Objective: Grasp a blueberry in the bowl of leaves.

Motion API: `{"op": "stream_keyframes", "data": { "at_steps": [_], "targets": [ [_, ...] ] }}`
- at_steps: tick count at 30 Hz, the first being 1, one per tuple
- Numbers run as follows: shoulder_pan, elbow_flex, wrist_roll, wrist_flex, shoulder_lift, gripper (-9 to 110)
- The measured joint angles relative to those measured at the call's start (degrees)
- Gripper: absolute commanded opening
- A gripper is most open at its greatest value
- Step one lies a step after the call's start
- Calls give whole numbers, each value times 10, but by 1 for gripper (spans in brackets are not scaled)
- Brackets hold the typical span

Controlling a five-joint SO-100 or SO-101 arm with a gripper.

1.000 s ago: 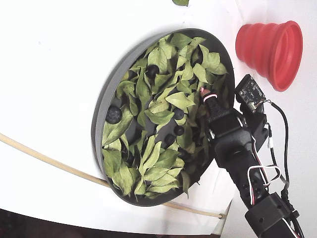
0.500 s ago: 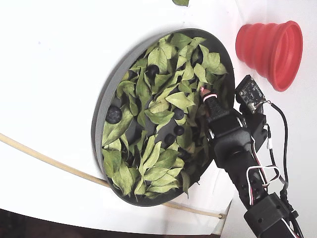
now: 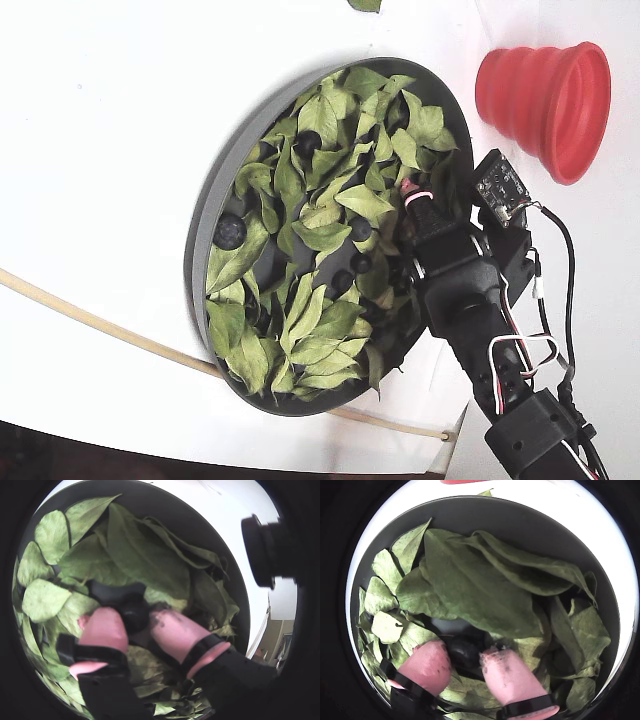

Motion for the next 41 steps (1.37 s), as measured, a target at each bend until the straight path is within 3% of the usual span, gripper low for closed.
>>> {"op": "stream_keyframes", "data": {
  "at_steps": [41],
  "targets": [
    [-4,-4,-56,15,29,10]
  ]
}}
